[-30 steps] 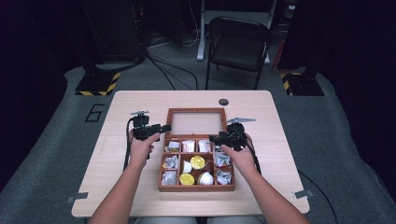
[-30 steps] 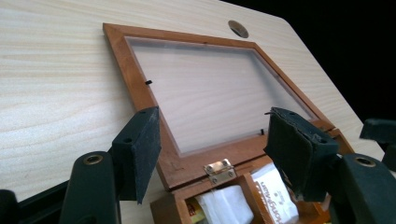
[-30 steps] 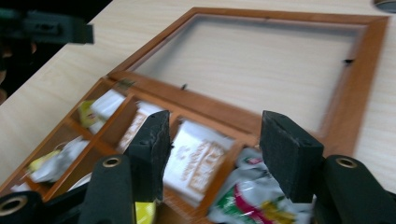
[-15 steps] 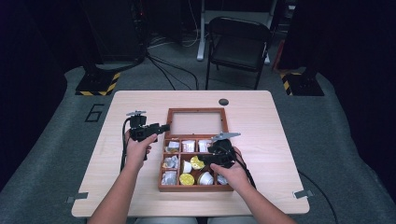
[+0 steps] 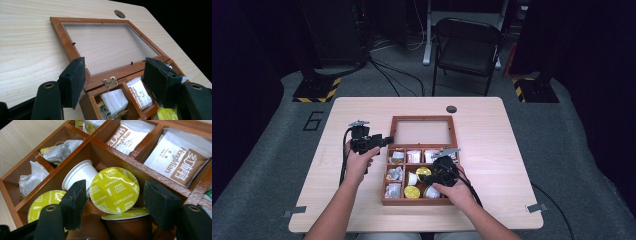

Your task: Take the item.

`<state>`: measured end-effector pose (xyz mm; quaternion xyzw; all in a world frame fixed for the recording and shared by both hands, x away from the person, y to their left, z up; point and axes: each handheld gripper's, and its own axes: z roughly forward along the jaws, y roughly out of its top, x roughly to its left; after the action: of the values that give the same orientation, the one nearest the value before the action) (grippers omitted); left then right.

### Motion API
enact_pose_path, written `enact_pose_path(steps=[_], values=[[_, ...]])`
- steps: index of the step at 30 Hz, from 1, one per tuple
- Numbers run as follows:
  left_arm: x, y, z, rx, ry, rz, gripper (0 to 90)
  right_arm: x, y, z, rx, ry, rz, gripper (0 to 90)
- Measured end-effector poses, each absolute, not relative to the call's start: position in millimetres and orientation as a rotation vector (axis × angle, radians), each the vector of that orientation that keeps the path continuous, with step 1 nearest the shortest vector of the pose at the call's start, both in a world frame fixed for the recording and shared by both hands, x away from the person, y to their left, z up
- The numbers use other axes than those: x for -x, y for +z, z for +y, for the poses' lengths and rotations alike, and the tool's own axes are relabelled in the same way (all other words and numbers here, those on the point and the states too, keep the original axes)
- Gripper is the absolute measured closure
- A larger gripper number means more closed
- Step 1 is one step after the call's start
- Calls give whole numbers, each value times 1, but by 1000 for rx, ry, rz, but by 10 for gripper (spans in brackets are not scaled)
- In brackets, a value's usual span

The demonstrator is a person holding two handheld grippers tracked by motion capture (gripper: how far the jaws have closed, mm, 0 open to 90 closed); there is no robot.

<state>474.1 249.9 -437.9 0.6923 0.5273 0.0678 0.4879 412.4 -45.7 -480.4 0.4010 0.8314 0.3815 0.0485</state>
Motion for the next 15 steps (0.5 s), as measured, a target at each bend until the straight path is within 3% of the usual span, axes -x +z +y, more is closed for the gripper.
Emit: enact_pose_path(steps=[15], values=[[-471, -438, 248, -1713, 200, 1271, 341, -418, -484, -39, -1236, 1095, 2590, 329]])
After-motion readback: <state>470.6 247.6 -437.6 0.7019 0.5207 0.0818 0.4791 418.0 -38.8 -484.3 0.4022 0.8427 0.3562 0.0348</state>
